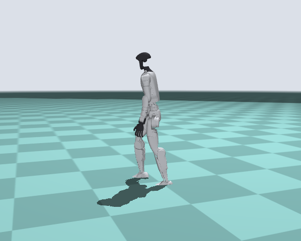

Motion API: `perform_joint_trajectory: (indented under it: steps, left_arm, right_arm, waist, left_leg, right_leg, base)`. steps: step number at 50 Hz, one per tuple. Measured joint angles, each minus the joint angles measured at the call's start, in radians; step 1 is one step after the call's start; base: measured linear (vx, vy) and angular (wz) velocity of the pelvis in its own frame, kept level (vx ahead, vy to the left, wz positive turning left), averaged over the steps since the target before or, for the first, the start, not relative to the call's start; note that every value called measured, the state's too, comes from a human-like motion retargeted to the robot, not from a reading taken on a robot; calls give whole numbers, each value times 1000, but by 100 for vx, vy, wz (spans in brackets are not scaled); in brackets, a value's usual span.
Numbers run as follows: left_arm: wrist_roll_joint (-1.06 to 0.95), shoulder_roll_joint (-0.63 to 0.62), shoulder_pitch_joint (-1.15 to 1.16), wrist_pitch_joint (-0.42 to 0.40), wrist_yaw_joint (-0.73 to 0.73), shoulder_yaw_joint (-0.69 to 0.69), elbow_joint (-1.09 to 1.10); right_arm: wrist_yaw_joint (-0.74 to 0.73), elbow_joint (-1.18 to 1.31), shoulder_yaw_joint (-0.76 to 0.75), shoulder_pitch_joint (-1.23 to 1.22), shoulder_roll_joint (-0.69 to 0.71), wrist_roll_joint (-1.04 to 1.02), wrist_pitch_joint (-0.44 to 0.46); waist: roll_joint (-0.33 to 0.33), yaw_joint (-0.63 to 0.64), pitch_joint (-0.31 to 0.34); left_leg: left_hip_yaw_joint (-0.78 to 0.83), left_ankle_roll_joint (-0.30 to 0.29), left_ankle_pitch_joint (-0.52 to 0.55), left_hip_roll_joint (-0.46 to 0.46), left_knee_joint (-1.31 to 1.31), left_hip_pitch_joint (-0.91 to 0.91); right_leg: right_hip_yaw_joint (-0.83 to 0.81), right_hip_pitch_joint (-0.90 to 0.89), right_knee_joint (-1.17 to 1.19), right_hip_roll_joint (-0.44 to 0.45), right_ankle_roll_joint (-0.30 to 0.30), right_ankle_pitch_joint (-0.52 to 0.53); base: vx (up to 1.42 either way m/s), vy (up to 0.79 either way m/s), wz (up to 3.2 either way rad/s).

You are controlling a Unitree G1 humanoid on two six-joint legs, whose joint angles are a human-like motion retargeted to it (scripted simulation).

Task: Walk

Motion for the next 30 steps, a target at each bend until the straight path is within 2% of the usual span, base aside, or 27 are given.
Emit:
perform_joint_trajectory:
  steps: [7,22,30]
  left_arm:
    - [-23,-11,2,-15,5,4,-22]
    - [-57,-49,-62,-35,27,-12,-64]
    - [-89,-55,-98,-41,46,-3,-103]
  right_arm:
    - [-26,-6,-19,-3,-1,26,-6]
    - [-99,-10,-43,-29,-20,88,-32]
    - [-111,2,-38,-27,-48,91,-38]
  waist:
    - [9,8,-22]
    - [72,-32,-22]
    - [141,-44,5]
  left_leg:
    - [16,3,-33,4,7,24]
    - [36,-49,-137,80,197,43]
    - [16,-98,-110,197,513,-41]
  right_leg:
    - [-12,13,-30,14,-8,20]
    - [-7,92,-10,96,-91,-276]
    - [9,163,-43,205,-136,-341]
  base:
    - [17,-6,-23]
    - [20,-14,-22]
    - [22,-15,-34]
